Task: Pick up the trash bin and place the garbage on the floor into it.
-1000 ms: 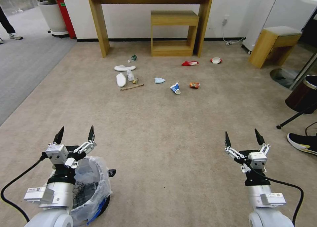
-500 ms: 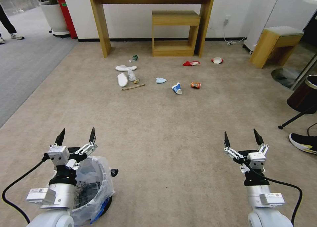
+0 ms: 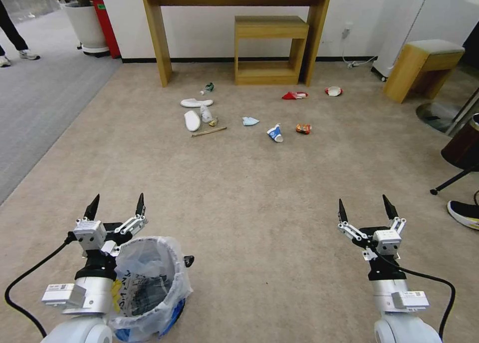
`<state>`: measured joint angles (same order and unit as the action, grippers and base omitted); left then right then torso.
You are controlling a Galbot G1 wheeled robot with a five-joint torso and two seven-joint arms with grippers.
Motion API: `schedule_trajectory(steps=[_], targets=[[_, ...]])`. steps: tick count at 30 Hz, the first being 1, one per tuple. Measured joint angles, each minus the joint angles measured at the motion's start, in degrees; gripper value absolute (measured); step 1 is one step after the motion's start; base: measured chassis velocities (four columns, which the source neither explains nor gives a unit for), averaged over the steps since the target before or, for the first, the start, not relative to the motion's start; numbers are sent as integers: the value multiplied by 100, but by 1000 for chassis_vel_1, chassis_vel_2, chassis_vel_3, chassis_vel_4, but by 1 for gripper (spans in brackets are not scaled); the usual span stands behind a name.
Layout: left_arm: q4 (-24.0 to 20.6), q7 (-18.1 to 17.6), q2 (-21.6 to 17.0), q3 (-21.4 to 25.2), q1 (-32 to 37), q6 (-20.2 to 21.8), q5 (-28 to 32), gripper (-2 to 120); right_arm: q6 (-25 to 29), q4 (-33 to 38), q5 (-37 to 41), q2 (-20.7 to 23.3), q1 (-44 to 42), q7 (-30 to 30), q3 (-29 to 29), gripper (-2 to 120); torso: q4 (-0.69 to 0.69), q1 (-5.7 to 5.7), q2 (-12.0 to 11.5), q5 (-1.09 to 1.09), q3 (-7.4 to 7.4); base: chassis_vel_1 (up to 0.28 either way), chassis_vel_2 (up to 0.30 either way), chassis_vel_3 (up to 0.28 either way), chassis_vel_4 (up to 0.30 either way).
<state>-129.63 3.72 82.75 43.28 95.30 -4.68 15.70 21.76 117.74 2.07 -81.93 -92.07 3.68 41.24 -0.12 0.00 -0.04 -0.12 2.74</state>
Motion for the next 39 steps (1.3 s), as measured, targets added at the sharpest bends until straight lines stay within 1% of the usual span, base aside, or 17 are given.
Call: schedule_trajectory(steps=[13,22,23,25,26,27,28,29,31,32,33,34,35,36,37,39], targets=[[28,6,32,-19,-3,-15,-34,100,29,-13,9,-3,5,-11,2,100,0,0,0,0,0,166,160,-169,-160],[-55,-9,4,-17,110,-29,-128,100,39,-6,19,-5,-5,-136,-30,100,0,0,0,-1,0,90,77,-78,-79],[-106,-53,-29,-13,138,22,-171,100,39,2,21,-3,-7,-145,-39,100,0,0,0,1,0,0,0,0,0],[-238,-186,-107,-1,181,261,-202,100,37,26,21,3,-7,-173,-52,100,0,0,0,1,0,0,0,0,0],[-238,-186,-107,-1,181,261,-202,100,37,26,21,3,-7,-173,-52,100,0,0,0,1,0,0,0,0,0],[-324,-263,-152,1,194,433,-199,100,31,40,21,9,-2,-196,-56,100,0,0,0,1,0,0,0,0,0],[-444,-436,-219,-10,198,701,-154,100,14,58,22,23,10,-235,-59,100,0,1,0,2,0,0,0,0,0],[-444,-436,-219,-10,198,701,-154,100,14,58,22,23,10,-235,-59,100,0,1,0,2,0,0,0,0,0],[-676,-974,-342,-70,182,1398,168,100,-20,45,36,72,61,-338,-49,100,0,1,0,-2,0,0,0,0,0],[-751,-1150,-387,-81,184,1587,318,100,-43,27,36,85,77,-375,-37,100,0,0,0,-1,0,0,0,0,0],[-751,-1150,-387,-81,184,1587,318,100,-43,27,36,85,77,-375,-37,100,0,0,0,-1,0,0,0,0,0],[-873,-1410,-468,-86,200,1915,570,100,-92,5,32,102,93,-427,-25,100,0,0,0,-1,0,0,0,0,0],[-1060,-1791,-639,-72,273,2594,1026,100,-215,-20,8,129,130,-602,-10,100,0,0,0,2,0,0,0,0,0],[-1168,-1994,-762,-45,314,3024,1297,100,-320,-21,4,143,151,-739,-13,100,0,0,0,0,0,0,0,0,0],[-1168,-1994,-762,-45,314,3024,1297,100,-320,-21,4,143,151,-739,-13,100,0,0,0,0,0,0,0,0,0],[-1312,-2298,-1022,46,357,3776,1617,100,-559,22,33,175,164,-956,-40,100,0,1,0,1,0,0,0,0,0]])
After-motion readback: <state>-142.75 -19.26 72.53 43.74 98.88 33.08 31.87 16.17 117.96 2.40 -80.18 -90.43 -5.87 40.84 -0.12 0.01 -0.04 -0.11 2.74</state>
